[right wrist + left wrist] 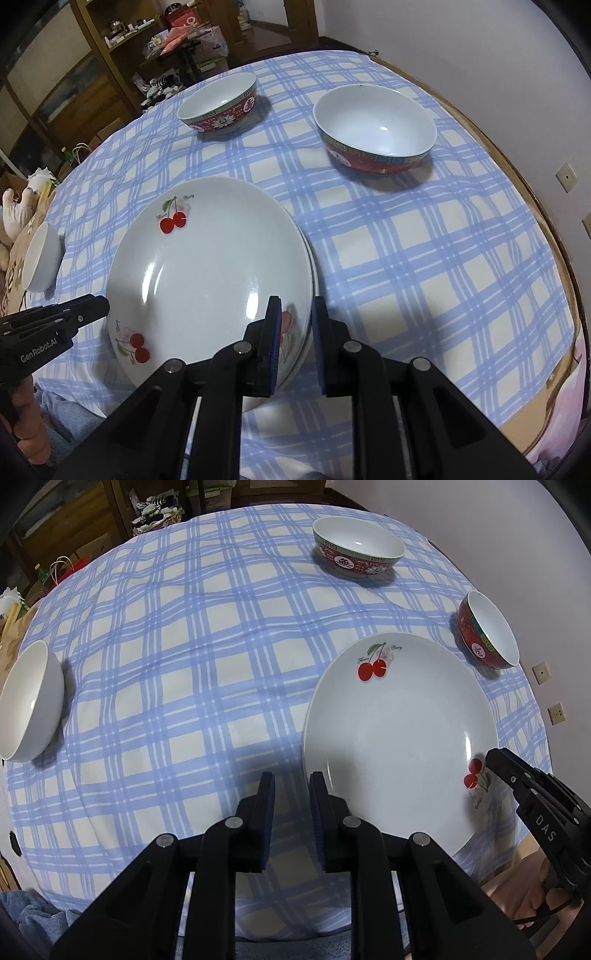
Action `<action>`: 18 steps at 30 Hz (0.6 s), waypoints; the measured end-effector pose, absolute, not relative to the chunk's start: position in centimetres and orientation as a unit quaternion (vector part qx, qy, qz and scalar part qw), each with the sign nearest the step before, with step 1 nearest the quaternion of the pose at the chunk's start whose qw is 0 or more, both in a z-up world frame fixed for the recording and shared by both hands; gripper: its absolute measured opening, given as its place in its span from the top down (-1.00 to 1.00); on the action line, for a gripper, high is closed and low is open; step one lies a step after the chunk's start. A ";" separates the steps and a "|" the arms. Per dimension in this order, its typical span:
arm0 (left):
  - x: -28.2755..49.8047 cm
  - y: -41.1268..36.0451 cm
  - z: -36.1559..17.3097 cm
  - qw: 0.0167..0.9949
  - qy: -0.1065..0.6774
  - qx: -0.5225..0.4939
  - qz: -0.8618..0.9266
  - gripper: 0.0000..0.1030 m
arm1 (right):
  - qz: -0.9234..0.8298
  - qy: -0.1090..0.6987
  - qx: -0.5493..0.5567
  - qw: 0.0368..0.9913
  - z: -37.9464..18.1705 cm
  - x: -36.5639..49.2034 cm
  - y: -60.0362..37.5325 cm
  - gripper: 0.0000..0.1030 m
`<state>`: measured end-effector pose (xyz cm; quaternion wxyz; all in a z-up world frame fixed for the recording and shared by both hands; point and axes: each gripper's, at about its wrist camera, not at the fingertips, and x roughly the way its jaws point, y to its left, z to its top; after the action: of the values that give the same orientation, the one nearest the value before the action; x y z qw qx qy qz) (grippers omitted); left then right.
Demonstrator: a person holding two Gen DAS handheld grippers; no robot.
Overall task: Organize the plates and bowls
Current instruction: 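Lower the left tool's cherry plate to the table and open both tools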
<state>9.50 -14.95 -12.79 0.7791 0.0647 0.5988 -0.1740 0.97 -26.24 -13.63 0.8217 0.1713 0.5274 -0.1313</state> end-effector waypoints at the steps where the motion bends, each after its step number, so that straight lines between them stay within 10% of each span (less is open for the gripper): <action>1: 9.5 -14.9 -12.8 0.779 0.599 0.065 -0.174 0.63 | -0.131 0.527 0.172 0.822 -13.6 1.0 -26.3 0.64; 18: 8.6 -14.2 -11.5 0.795 0.580 0.065 -0.166 0.62 | -0.126 0.514 0.171 0.831 -12.8 -0.1 -25.7 0.63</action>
<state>8.61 -14.21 -11.53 0.7952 0.0650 0.5796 -0.1655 -0.08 -25.66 -12.76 0.8310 0.1709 0.5142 -0.1257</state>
